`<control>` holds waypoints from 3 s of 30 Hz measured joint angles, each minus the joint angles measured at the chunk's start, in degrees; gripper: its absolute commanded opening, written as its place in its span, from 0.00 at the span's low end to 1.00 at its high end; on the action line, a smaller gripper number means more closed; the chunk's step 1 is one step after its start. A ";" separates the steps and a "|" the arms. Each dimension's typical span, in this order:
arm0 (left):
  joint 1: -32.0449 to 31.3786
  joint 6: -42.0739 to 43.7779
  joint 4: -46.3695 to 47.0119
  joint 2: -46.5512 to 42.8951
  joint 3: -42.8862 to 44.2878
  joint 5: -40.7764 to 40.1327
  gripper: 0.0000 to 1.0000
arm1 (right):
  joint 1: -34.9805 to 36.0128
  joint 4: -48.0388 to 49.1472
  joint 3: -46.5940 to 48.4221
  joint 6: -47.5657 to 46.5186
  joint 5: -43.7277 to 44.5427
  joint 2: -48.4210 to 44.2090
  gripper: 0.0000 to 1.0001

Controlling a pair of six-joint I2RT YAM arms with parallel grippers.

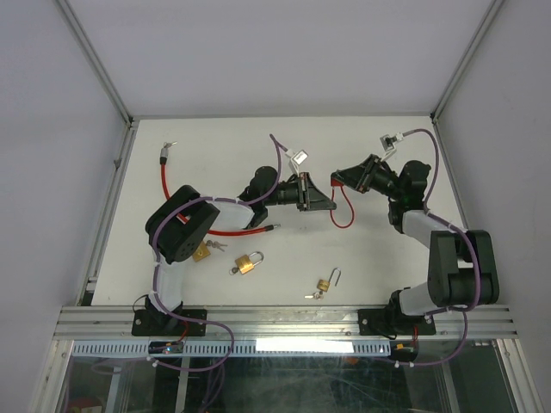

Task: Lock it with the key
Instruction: Lock the lock.

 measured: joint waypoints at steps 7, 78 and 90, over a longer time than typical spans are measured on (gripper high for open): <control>0.02 -0.81 6.93 0.00 0.00 0.83 0.00 | 0.96 1.33 -0.02 -4.63 2.05 -2.47 0.00; -1.18 0.22 15.61 0.83 1.95 -1.38 0.00 | 1.31 7.98 -1.36 -9.29 4.20 -8.63 0.00; 0.11 5.18 12.57 -0.24 -0.39 -2.73 0.00 | 1.27 6.97 -1.57 -10.32 4.44 -8.63 0.00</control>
